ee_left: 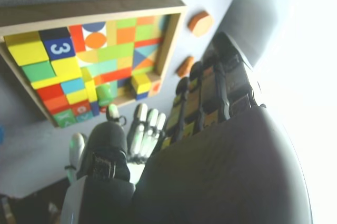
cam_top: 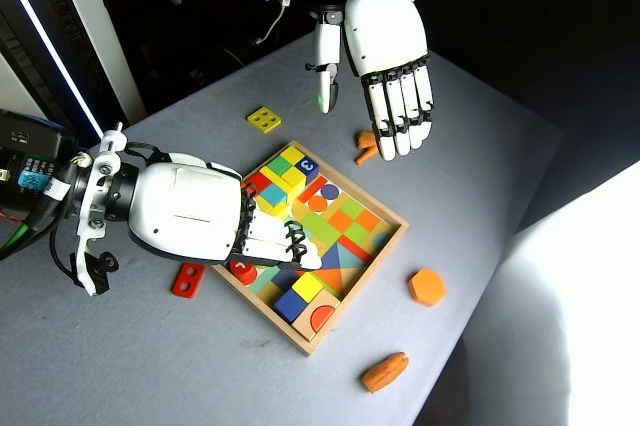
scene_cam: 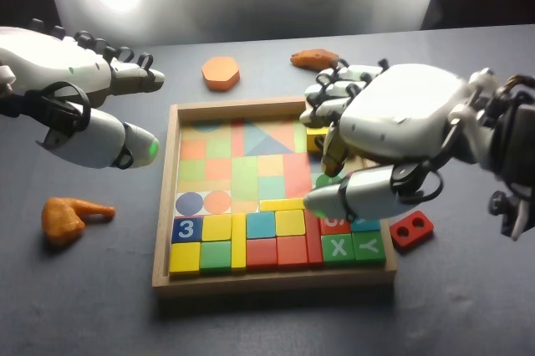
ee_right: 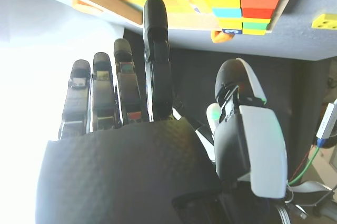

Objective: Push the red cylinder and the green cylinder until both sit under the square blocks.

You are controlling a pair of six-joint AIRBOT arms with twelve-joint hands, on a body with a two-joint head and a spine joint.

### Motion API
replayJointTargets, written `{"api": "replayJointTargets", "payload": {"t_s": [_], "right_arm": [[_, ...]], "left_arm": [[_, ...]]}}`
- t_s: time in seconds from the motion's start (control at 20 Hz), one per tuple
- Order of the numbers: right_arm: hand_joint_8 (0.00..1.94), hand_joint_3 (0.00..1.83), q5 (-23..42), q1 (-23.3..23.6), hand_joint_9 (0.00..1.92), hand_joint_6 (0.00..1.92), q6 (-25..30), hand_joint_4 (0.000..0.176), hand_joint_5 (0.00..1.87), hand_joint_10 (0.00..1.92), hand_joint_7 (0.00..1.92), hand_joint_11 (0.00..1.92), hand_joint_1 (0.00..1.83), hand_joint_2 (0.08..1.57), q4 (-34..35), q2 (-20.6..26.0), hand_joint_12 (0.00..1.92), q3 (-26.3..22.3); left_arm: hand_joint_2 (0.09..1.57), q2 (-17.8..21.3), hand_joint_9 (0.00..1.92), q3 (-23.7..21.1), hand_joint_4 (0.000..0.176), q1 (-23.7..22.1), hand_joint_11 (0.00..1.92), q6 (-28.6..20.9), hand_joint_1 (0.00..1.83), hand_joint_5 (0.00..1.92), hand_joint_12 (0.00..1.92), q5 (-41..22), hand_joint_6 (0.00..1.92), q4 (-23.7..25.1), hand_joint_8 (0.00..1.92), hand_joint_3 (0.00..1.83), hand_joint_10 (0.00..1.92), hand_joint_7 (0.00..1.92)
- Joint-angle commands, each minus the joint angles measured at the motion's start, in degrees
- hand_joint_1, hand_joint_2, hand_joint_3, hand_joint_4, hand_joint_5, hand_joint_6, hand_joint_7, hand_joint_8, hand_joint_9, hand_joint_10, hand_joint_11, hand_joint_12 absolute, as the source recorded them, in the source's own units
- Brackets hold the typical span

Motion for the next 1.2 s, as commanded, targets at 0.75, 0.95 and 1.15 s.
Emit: {"api": "replayJointTargets", "payload": {"t_s": [0.75, 0.95, 1.15], "right_arm": [[0.08, 0.00, 5.05, 4.56, 0.41, 0.01, -1.45, 0.000, 0.75, 1.07, 0.73, 0.09, 0.05, 1.21, -0.99, 14.73, 1.78, -10.11], [0.63, 0.00, 4.94, 4.94, 0.52, 0.28, -2.12, 0.000, 0.78, 1.33, 0.73, 0.27, 0.16, 1.20, -1.00, 14.71, 1.86, -10.08], [0.95, 0.00, 4.79, 5.42, 0.51, 0.77, -2.47, 0.000, 0.70, 1.47, 0.69, 0.30, 0.19, 1.20, -1.00, 14.77, 1.92, -10.03]], "left_arm": [[1.37, 2.29, 0.15, -2.55, 0.000, -0.43, 0.00, 0.06, 0.00, 0.03, 0.65, -4.03, 0.01, 0.15, 0.01, 0.00, 0.01, 0.12], [1.36, 2.56, 0.39, -2.99, 0.000, -0.27, 0.00, 0.06, 0.00, 0.13, 1.21, -3.87, 0.02, -0.56, 0.03, 0.00, 0.06, 0.34], [1.40, 2.56, 0.59, -2.76, 0.000, -0.27, 0.15, 0.06, 0.03, 0.39, 1.42, -3.15, 0.05, -0.53, 0.05, 0.00, 0.16, 0.60]]}}
